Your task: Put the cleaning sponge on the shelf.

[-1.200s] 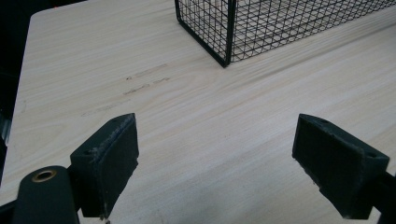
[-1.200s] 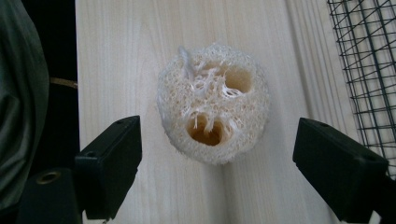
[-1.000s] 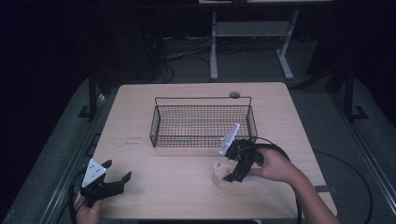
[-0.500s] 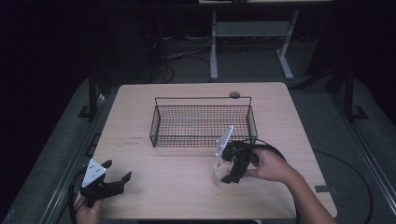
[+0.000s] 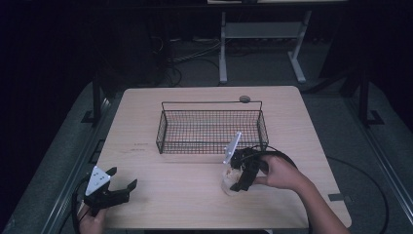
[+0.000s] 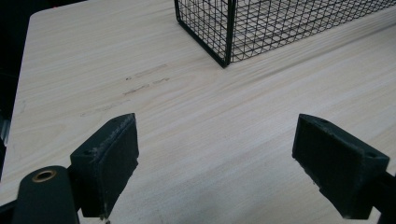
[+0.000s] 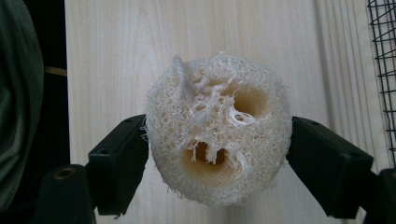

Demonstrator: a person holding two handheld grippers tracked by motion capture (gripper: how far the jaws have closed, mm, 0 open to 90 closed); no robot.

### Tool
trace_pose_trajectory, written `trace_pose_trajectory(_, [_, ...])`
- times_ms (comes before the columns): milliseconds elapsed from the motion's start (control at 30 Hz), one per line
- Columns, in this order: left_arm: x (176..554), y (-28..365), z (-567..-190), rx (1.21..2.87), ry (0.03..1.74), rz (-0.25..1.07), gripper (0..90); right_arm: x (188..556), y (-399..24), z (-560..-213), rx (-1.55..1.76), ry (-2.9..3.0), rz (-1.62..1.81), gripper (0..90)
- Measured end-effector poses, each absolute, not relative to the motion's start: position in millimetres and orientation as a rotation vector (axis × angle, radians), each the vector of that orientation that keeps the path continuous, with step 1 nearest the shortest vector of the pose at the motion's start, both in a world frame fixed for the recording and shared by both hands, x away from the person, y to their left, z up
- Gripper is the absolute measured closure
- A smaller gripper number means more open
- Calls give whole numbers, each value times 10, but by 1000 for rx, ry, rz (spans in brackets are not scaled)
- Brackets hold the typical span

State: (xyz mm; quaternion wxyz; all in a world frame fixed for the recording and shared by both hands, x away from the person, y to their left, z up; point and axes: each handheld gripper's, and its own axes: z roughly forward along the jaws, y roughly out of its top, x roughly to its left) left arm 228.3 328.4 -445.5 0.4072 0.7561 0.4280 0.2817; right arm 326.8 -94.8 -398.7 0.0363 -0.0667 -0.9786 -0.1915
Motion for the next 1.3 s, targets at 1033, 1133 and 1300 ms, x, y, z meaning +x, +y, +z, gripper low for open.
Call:
trace_pose_trajectory(1033, [2279, 3298, -4452, 1902, 1083, 712, 137, 3271, -987, -3806, -177, -2985, -653, 281])
trace_pose_trajectory(1133, [2277, 3299, -4451, 1901, 1084, 712, 137, 3283, -987, -3758, -170, -2988, -662, 281])
trace_pose_trajectory(1300, [2278, 3299, -4451, 1901, 1084, 713, 137, 3314, -1002, -3679, -175, -2991, -678, 282])
